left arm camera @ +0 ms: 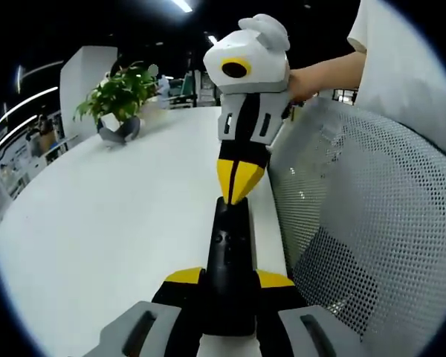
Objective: Press the specified remote control buttons in sequence, fully releasing each button before pressing the next.
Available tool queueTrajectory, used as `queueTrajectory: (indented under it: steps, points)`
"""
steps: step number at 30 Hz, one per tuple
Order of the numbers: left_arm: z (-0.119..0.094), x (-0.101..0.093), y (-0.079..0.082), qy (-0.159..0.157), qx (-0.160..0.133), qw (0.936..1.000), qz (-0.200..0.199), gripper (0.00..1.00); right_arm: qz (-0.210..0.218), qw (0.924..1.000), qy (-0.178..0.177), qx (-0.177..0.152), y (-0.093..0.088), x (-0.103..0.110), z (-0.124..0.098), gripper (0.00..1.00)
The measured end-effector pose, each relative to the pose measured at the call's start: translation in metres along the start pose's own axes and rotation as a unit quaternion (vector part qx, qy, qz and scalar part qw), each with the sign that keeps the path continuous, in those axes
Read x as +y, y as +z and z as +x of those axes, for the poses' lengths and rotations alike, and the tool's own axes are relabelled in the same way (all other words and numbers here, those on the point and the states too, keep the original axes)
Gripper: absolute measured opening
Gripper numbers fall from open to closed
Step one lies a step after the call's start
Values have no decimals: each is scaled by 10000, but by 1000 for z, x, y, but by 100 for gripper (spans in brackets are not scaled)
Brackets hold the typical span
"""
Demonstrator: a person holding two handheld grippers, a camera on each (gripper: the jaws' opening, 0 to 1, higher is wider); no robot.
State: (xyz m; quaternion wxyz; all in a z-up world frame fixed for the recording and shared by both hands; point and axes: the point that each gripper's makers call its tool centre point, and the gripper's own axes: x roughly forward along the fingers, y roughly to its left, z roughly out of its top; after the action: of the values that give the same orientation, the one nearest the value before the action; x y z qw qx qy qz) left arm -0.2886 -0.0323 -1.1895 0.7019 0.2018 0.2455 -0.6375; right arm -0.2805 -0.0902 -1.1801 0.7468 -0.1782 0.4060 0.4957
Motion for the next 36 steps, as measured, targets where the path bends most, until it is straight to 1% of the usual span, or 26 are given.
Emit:
queueTrajectory:
  steps: [1,2,5,8,9,10,11,12,13,16,18,19,21,24,27,30,34,36]
  points:
    - [0,0,0,0,-1,10000,0,25,-160,9999,-55,-10,0,1,1,0]
    - [0,0,0,0,-2,10000,-1,25,-219,9997,-92,-23,1,1,2,0]
    - [0,0,0,9,-11,10000,-15,25,-233,9996,-187,18,4,1,5,0]
    - [0,0,0,16,-12,10000,-21,25,-282,9995,-139,37,7,7,7,0]
    - [0,0,0,15,-12,10000,-18,25,-347,9993,-94,74,7,10,7,0]
    - [0,0,0,13,-13,10000,-18,25,-505,9986,34,163,6,15,6,0]
    - [0,0,0,12,-13,10000,-17,25,-633,9976,84,278,3,17,6,0]
    - [0,0,0,9,-13,10000,-14,25,-873,9956,-1,344,3,15,5,0]
    - [0,0,0,7,-12,10000,-9,25,-936,9948,-8,409,2,15,5,0]
    - [0,0,0,1,-7,10000,-1,25,-918,9945,11,496,4,14,7,0]
    - [0,-1,0,-5,-5,10000,7,25,-1075,9920,26,664,4,13,8,0]
    - [0,-1,0,-8,-5,10000,9,25,-1279,9888,29,775,4,13,8,0]
    - [0,-1,0,-19,-5,10000,4,25,-1510,9841,54,930,4,13,9,0]
    - [0,0,0,-32,-7,10000,7,25,-1678,9802,71,1047,4,14,10,0]
    - [0,0,0,-30,-9,10000,-2,25,-1714,9797,99,1037,3,13,9,0]
    - [-1,0,0,-26,-12,10000,-9,25,-1305,9880,183,810,4,12,8,0]
    - [-1,0,0,-30,-30,10000,-25,25,-1281,9892,315,634,3,13,5,0]
    - [-1,0,0,-40,-45,10000,-38,25,-1299,9897,303,510,7,11,3,0]
